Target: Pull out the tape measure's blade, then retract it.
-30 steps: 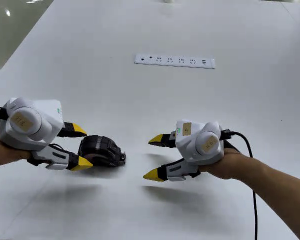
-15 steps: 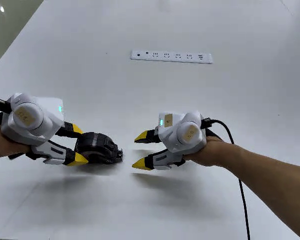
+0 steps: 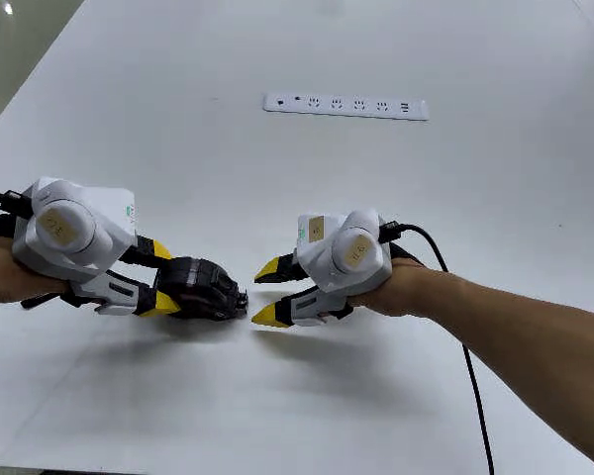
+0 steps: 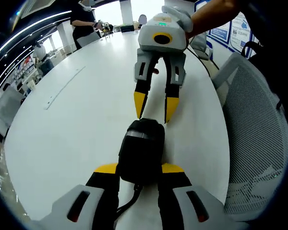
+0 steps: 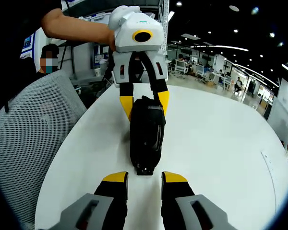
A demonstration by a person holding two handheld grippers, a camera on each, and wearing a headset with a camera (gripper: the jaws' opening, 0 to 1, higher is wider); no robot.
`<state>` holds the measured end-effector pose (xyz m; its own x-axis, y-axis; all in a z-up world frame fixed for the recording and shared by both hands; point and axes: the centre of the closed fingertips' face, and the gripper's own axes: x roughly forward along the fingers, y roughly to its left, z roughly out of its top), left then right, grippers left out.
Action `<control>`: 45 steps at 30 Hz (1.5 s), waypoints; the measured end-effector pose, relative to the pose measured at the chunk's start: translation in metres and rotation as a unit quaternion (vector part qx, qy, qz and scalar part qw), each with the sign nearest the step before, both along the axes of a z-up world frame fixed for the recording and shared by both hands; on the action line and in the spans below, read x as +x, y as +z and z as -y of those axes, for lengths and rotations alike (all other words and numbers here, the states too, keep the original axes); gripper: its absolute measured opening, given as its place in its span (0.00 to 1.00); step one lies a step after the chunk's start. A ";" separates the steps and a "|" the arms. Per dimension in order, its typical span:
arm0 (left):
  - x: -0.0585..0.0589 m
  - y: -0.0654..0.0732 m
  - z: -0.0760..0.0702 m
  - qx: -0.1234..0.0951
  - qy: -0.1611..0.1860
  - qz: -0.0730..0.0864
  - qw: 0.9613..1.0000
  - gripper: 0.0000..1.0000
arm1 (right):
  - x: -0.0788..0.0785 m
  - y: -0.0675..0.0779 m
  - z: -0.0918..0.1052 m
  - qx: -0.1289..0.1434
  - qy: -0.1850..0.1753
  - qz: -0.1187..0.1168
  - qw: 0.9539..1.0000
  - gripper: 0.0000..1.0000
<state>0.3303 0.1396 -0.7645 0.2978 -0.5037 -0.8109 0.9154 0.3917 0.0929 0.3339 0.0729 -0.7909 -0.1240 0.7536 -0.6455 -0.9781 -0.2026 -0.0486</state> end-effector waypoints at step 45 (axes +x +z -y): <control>0.000 -0.003 -0.002 0.009 -0.009 -0.018 1.000 0.23 | -0.002 -0.013 -0.011 -0.024 0.018 0.006 1.000 0.08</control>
<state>0.3298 0.1414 -0.7674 0.2587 -0.4941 -0.8300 0.9254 0.3733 0.0662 0.3323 0.0843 -0.8038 -0.1428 0.7171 -0.6821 -0.9695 -0.2399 -0.0493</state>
